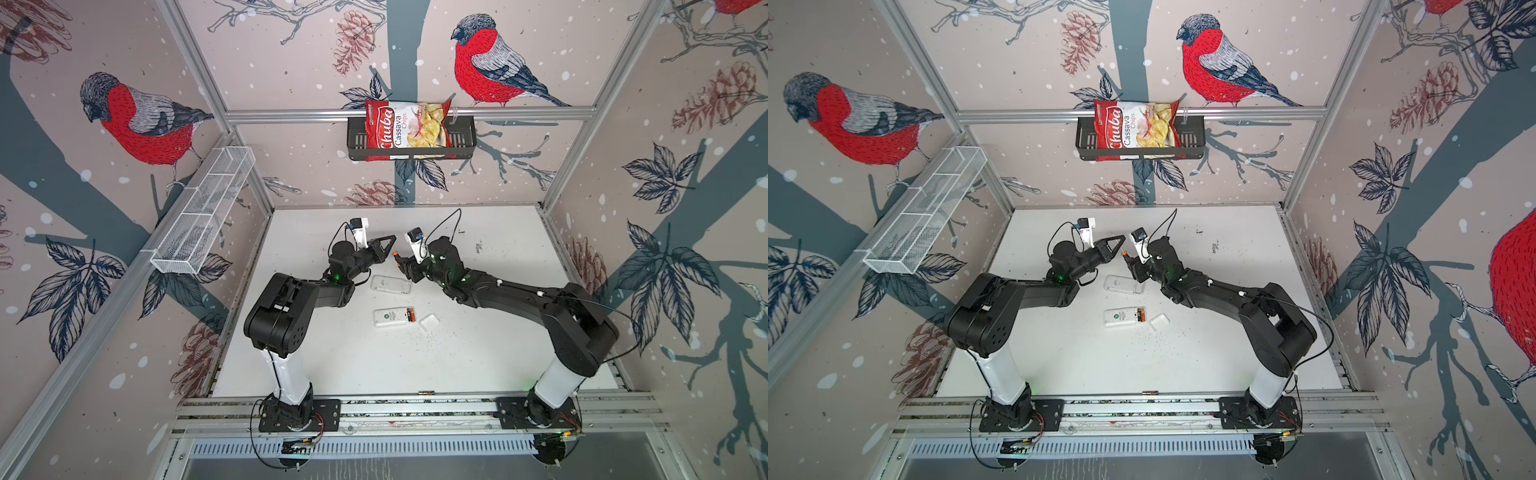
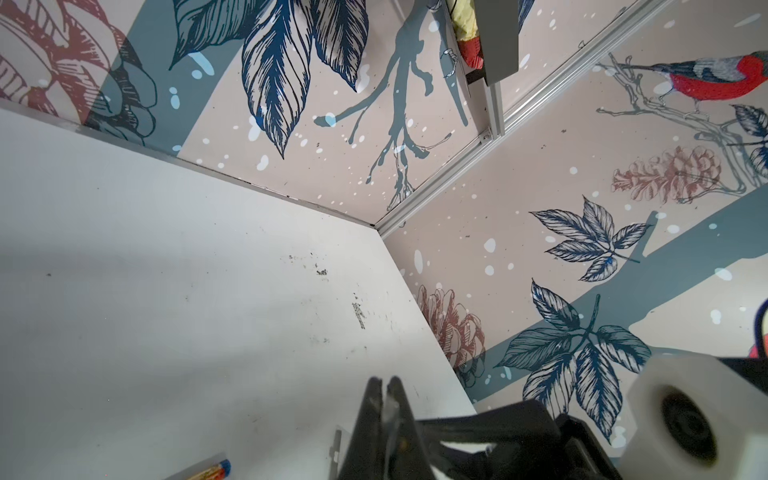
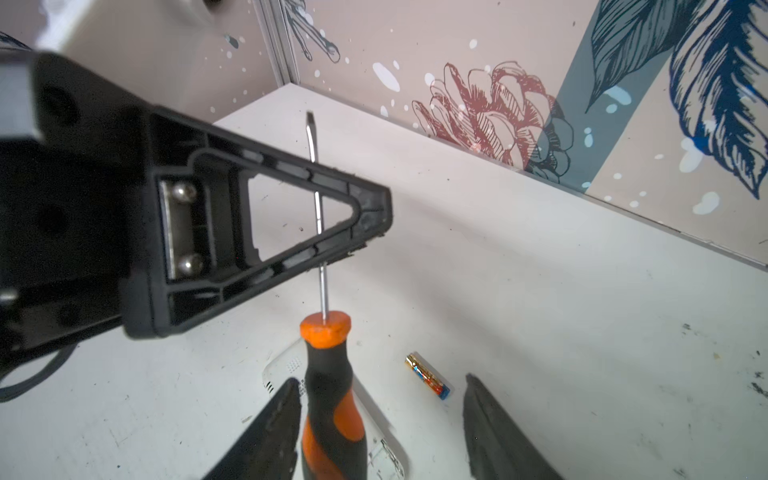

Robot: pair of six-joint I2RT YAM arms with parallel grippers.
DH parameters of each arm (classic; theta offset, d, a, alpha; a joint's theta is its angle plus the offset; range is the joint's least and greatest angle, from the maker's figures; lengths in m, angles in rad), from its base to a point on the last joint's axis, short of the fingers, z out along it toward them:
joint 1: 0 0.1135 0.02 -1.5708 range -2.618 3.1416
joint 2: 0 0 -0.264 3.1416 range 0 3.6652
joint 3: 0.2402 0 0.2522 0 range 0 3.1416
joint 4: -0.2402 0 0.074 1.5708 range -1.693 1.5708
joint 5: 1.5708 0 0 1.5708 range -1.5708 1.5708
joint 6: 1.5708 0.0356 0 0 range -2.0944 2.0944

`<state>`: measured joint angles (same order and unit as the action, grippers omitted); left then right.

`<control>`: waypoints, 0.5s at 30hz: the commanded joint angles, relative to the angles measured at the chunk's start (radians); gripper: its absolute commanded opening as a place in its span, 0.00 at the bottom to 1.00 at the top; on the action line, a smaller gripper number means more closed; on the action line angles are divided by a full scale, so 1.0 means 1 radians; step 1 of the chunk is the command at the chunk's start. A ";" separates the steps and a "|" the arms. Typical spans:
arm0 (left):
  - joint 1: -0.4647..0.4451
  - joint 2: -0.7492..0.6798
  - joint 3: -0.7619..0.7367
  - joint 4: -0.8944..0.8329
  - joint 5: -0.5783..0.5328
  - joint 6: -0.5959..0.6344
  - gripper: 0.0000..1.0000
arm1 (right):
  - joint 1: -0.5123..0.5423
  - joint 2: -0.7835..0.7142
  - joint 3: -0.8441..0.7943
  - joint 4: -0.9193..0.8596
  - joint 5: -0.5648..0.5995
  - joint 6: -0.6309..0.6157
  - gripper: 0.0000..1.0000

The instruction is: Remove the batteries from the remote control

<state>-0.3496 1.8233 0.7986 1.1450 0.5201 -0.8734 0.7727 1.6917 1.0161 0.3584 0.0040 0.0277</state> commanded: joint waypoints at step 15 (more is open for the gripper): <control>-0.107 -0.110 -0.056 0.038 -0.252 -0.259 0.00 | -0.148 -0.133 -0.409 0.727 -0.455 0.340 0.80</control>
<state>-0.4328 1.7439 0.7269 1.2552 0.3470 -1.1137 0.6189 1.5562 0.6201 0.9463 -0.4061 0.3294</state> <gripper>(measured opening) 0.057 0.801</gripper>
